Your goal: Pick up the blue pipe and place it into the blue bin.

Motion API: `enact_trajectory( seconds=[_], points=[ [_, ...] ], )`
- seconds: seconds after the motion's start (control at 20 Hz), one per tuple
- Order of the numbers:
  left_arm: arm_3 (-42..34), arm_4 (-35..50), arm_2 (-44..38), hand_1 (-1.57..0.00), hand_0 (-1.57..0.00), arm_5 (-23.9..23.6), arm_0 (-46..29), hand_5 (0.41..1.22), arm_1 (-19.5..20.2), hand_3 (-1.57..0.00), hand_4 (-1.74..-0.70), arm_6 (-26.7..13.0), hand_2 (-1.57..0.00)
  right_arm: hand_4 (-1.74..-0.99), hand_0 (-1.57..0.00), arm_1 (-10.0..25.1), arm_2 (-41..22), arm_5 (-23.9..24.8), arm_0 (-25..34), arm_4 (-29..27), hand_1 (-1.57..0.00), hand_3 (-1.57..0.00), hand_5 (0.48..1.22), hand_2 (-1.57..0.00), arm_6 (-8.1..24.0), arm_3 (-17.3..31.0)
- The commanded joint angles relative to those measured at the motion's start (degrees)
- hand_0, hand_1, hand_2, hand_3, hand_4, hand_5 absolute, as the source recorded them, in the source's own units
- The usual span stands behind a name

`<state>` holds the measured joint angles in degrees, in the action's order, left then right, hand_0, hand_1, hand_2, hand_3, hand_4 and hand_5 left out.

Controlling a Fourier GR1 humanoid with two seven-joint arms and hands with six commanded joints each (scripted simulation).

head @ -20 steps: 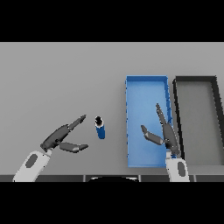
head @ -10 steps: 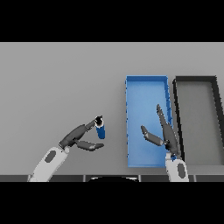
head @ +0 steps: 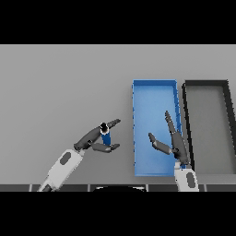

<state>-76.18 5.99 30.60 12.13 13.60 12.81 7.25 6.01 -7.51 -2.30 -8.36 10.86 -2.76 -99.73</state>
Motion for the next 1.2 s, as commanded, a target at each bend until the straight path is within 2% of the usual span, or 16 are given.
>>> enact_trajectory(
  seconds=[0.0,0.05,0.1,0.15,0.25,0.35,0.45,0.6,0.85,1.0,1.15],
  points=[
    [-0.32,0.17,0.11,-0.14,-0.03,-0.4,-0.5,0.617,-0.56,-0.12,-1.29,0.18,-0.22,-1.196,0.0,0.34,0.4,0.02,0.04,-0.28,0.0,0.0,0.605,0.0,0.39,-0.47],
    [-1.02,0.38,0.08,-0.26,-0.1,-0.91,-0.93,0.651,-0.8,-0.22,-1.32,-0.1,-0.36,-1.198,0.0,0.86,1.16,-0.59,-0.48,-1.63,0.0,0.0,0.605,0.0,0.34,-0.97],
    [-0.84,1.54,-0.15,-0.46,-0.29,-0.79,-1.06,0.765,-1.86,-0.49,-1.34,-0.64,-0.54,-1.199,0.0,0.62,1.11,-0.64,-0.11,-1.73,0.0,0.0,0.605,0.0,0.56,-0.32],
    [-0.83,1.85,-0.23,-0.68,-0.5,-1.19,-1.44,0.856,-2.34,-0.7,-1.42,-1.17,-0.73,-1.196,0.0,0.53,0.78,-0.66,-0.23,-1.43,0.0,0.0,0.604,0.0,0.27,-0.54],
    [-0.81,0.35,0.65,-1.0,-0.89,-1.34,-1.44,0.988,-2.41,-1.01,-1.53,-0.52,-1.03,-1.195,0.0,0.51,1.02,-0.86,0.35,-1.79,0.0,0.0,0.604,0.0,0.38,0.17],
    [-0.28,-0.17,1.86,-1.2,-1.13,-1.17,-1.1,1.072,-2.84,-1.17,-1.6,1.45,-1.23,-1.198,0.0,0.01,0.8,-0.6,0.31,-1.75,0.0,0.0,0.604,0.0,0.53,0.03],
    [0.03,-0.91,2.36,-1.34,-1.29,-2.39,-1.35,1.125,-2.8,-1.27,-1.65,4.27,-1.35,-1.191,0.0,0.67,1.06,-0.63,0.48,-1.43,0.0,0.0,0.602,0.0,0.75,0.21],
    [-2.06,-0.7,2.33,-1.45,-1.43,-3.54,-1.37,1.172,-3.03,-1.38,-1.69,3.77,-1.46,-1.189,0.0,0.51,1.13,-0.51,1.14,-1.41,0.0,0.0,0.601,0.0,0.81,0.84],
    [-8.0,0.92,2.04,-1.53,-1.52,-4.51,-0.44,1.205,-4.0,-1.45,-1.73,4.44,-1.53,-1.18,0.0,0.59,0.97,-0.18,1.59,-0.68,0.0,0.0,0.604,0.0,0.84,0.92],
    [-12.45,1.7,3.29,-1.55,-1.55,-4.21,0.32,1.213,-4.43,-1.48,-1.73,0.47,-1.55,-1.157,0.0,1.01,1.22,-0.31,0.45,-0.83,0.0,0.0,0.6,0.0,0.06,0.25],
    [-13.3,1.46,3.38,-1.56,-1.56,-4.51,1.52,1.217,-4.42,-1.49,-1.74,-2.7,-1.56,-1.141,0.0,1.34,1.18,-0.3,-0.43,-0.63,0.0,0.0,0.603,0.0,-1.54,-0.73]
  ],
)
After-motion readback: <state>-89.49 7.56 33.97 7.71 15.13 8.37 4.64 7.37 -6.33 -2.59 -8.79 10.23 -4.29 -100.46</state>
